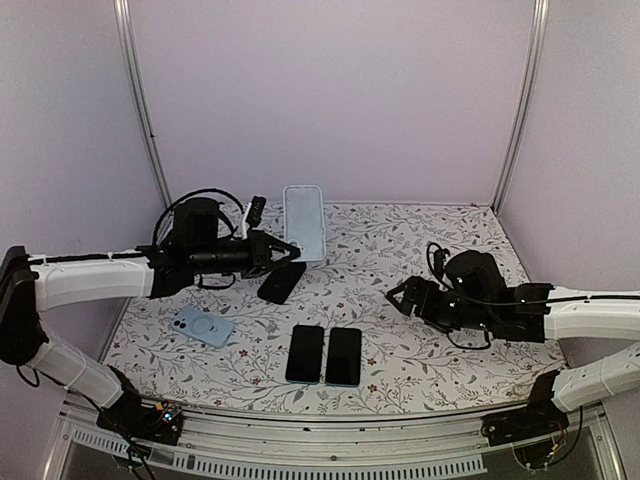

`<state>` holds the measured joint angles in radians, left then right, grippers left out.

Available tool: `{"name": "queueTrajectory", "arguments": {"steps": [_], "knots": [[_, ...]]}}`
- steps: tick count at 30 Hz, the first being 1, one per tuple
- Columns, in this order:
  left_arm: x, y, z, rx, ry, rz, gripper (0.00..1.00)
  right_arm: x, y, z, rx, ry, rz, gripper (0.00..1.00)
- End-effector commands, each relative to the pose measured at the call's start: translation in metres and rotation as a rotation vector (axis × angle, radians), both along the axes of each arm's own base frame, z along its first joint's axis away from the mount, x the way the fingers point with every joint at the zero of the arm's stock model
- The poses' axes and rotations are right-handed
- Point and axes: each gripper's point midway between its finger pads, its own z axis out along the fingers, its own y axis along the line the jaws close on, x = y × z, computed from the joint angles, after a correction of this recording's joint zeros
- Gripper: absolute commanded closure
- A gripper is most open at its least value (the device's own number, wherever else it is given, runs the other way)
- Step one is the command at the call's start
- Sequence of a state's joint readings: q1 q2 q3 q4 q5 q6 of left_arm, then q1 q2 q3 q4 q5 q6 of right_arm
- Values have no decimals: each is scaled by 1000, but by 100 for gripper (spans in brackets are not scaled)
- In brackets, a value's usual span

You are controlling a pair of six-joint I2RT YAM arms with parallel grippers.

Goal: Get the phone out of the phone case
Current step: Place the phone case at the center of the board, then place the phone at the center of the board.

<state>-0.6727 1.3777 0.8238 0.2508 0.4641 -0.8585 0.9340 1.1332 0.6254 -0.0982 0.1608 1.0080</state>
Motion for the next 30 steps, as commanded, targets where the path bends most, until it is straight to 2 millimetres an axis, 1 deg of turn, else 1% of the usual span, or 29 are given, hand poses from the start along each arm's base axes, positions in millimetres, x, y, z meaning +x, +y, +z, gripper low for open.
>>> {"name": "queueTrajectory", "arguments": {"steps": [1, 3, 7, 8, 11, 13, 16, 17, 18, 23, 27, 30], "knots": [[13, -33, 7, -63, 10, -20, 100, 20, -11, 27, -74, -87, 29, 11], [21, -46, -7, -61, 56, -23, 100, 30, -20, 33, -97, -105, 16, 12], [34, -79, -30, -66, 130, -68, 100, 49, -38, 42, -128, -140, -16, 12], [37, -88, -41, -59, 158, -80, 100, 54, -42, 44, -135, -149, -23, 12], [45, -112, -52, -66, 192, -106, 100, 67, -49, 45, -159, -156, -19, 12], [50, -128, -59, -65, 210, -117, 100, 76, -53, 40, -186, -152, -12, 12], [57, -150, -75, -61, 253, -132, 100, 87, -57, 37, -212, -148, -9, 13], [61, -159, -76, -69, 262, -138, 100, 89, -58, 37, -223, -153, -7, 13], [62, -166, -83, -67, 278, -147, 100, 92, -59, 37, -230, -155, -9, 14], [65, -204, -111, -50, 324, -190, 100, 98, -64, 38, -262, -166, -5, 14], [67, -231, -130, -41, 351, -213, 100, 96, -69, 39, -285, -168, -2, 14], [69, -248, -145, -27, 364, -212, 100, 94, -73, 41, -299, -173, 0, 14]]}}
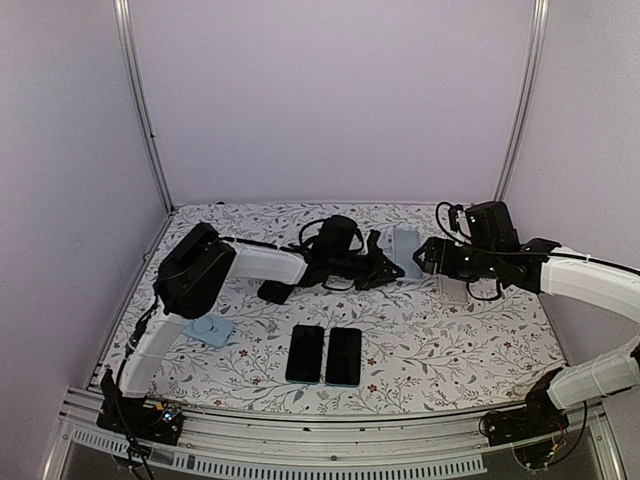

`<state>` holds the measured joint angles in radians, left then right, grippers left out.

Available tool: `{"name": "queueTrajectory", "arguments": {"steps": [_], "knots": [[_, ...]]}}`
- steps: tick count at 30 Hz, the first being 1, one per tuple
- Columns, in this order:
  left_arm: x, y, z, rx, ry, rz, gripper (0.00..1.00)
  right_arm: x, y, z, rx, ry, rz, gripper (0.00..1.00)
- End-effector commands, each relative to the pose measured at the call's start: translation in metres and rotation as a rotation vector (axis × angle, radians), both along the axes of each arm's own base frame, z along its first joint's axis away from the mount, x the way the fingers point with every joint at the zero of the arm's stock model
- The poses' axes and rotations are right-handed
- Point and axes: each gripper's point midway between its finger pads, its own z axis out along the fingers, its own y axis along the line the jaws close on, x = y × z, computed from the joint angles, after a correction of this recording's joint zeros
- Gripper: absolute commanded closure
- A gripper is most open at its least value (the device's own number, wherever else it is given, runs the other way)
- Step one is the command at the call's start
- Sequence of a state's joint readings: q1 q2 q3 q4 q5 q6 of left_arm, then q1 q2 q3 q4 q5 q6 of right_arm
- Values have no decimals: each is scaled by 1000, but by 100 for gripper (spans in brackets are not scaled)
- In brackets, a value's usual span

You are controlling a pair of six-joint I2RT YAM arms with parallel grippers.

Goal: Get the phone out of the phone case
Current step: Place the phone at the center of the board.

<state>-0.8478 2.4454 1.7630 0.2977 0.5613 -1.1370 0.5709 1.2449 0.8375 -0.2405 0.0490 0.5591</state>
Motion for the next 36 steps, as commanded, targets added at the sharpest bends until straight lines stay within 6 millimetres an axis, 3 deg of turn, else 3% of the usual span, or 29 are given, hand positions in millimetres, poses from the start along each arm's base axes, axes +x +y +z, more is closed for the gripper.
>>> {"name": "queueTrajectory", "arguments": {"steps": [1, 9, 15, 36], "knots": [[-8, -28, -14, 8, 30, -30, 100, 0, -6, 15, -28, -33, 13, 14], [1, -54, -40, 8, 59, -18, 100, -7, -12, 32, -39, -56, 21, 14], [3, -59, -50, 24, 78, 3, 97, -9, -14, 41, -45, -79, 26, 14], [-6, -57, -35, 40, 115, -39, 74, -3, -7, 41, -47, -79, 51, 14]]}}
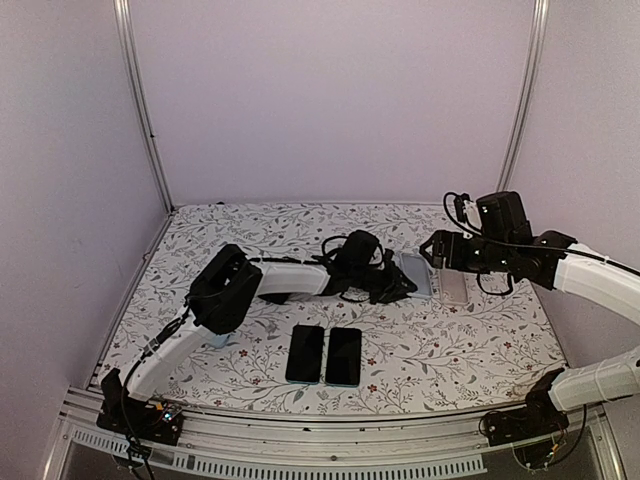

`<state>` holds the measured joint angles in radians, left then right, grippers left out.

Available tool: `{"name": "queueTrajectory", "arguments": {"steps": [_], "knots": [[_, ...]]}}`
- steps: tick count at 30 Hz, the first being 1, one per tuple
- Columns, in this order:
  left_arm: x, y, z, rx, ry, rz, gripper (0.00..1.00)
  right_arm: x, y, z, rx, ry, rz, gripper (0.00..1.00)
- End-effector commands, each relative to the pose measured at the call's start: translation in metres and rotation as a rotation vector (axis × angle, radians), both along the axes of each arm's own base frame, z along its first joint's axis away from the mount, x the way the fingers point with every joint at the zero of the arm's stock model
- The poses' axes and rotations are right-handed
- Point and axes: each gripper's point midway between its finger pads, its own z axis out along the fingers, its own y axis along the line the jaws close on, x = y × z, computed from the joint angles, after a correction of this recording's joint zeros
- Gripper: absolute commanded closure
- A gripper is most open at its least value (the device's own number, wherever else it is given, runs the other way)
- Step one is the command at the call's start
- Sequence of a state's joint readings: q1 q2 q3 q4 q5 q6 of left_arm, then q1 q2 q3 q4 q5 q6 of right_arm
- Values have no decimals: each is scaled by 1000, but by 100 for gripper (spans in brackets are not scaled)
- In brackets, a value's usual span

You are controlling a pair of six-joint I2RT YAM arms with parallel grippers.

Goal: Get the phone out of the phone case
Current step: Place the phone at the center of the board.

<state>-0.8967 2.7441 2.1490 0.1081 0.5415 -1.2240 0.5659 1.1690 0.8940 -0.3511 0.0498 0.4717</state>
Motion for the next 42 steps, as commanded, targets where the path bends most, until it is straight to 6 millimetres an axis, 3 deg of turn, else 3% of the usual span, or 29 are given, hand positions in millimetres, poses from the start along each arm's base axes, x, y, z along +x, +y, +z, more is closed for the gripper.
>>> {"name": "queueTrajectory", "arguments": {"steps": [1, 20, 26, 42], "knots": [[-8, -8, 33, -35, -21, -40, 74, 7, 2, 11, 4, -26, 6, 14], [-26, 7, 58, 22, -102, -58, 54, 9, 10, 7, 21, -16, 32, 14], [-29, 11, 58, 56, -115, -63, 48, 11, 12, 6, 19, -17, 36, 14], [-31, 27, 67, 109, -164, -47, 46, 9, 18, 7, 39, -9, 62, 14]]}}
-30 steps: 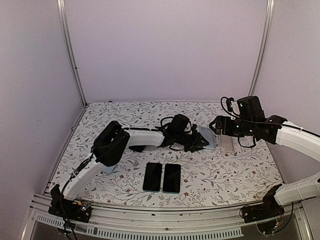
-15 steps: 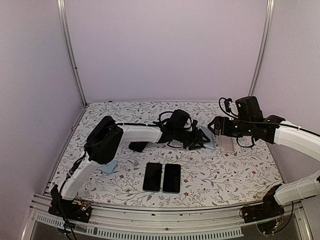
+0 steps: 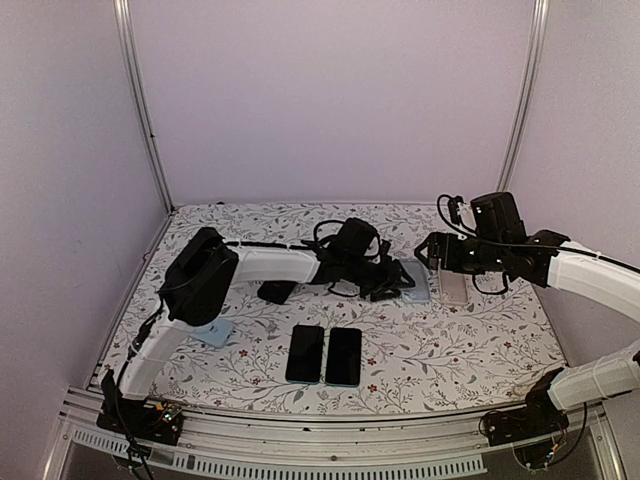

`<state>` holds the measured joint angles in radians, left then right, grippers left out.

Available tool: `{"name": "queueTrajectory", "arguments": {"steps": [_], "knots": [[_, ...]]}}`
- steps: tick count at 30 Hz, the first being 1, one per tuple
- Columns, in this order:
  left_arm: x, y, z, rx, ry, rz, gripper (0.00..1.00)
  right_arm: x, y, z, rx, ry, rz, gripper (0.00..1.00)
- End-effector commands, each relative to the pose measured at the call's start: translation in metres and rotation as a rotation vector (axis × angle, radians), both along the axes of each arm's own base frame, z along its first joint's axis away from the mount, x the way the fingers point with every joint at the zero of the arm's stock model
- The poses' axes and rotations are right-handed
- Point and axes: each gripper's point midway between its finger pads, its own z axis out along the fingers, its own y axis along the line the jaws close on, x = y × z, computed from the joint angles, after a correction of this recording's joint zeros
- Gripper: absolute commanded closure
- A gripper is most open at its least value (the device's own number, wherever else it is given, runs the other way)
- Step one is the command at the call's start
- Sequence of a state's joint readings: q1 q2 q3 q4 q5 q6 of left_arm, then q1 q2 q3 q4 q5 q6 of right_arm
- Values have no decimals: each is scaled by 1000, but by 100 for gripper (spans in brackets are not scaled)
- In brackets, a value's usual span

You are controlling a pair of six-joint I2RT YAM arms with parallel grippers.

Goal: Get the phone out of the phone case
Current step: Place the phone at the center of the board.

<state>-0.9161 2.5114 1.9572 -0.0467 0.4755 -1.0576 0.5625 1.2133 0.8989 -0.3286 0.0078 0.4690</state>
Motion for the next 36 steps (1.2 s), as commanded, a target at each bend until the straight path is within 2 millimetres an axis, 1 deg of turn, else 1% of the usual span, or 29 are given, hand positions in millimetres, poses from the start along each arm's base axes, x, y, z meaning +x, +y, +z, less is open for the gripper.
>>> {"name": "queueTrajectory", "arguments": {"steps": [1, 5, 8, 11, 14, 18, 21, 22, 23, 26, 31, 33, 36], "knots": [[-6, 1, 32, -15, -68, -13, 46, 6, 8, 16, 30, -36, 30, 14], [-4, 8, 47, -8, -124, 0, 45, 6, 10, 18, 36, -41, 34, 14], [-1, 18, 60, 8, -177, 15, 44, 6, 10, 20, 41, -45, 37, 14], [1, 32, 71, 31, -227, 35, 42, 7, 11, 21, 47, -52, 40, 12], [5, 51, 81, 61, -274, 62, 41, 8, 14, 23, 59, -56, 42, 8], [10, 83, 83, 118, -313, 109, 39, 11, 20, 22, 86, -51, 55, 2], [14, 110, 85, 159, -335, 143, 36, 12, 26, 22, 106, -46, 69, 1], [16, 120, 89, 168, -345, 154, 35, 13, 27, 20, 111, -41, 71, 1], [19, 144, 87, 214, -363, 172, 31, 15, 31, 17, 119, -30, 76, 1], [23, 172, 87, 268, -388, 198, 27, 17, 34, 12, 125, -15, 79, 1], [30, 219, 82, 351, -404, 222, 20, 20, 37, 3, 126, 10, 73, 1], [33, 237, 76, 410, -412, 229, 16, 21, 37, 0, 125, 16, 65, 1], [38, 258, 69, 499, -433, 224, 11, 23, 36, -5, 125, 23, 53, 1]]}}
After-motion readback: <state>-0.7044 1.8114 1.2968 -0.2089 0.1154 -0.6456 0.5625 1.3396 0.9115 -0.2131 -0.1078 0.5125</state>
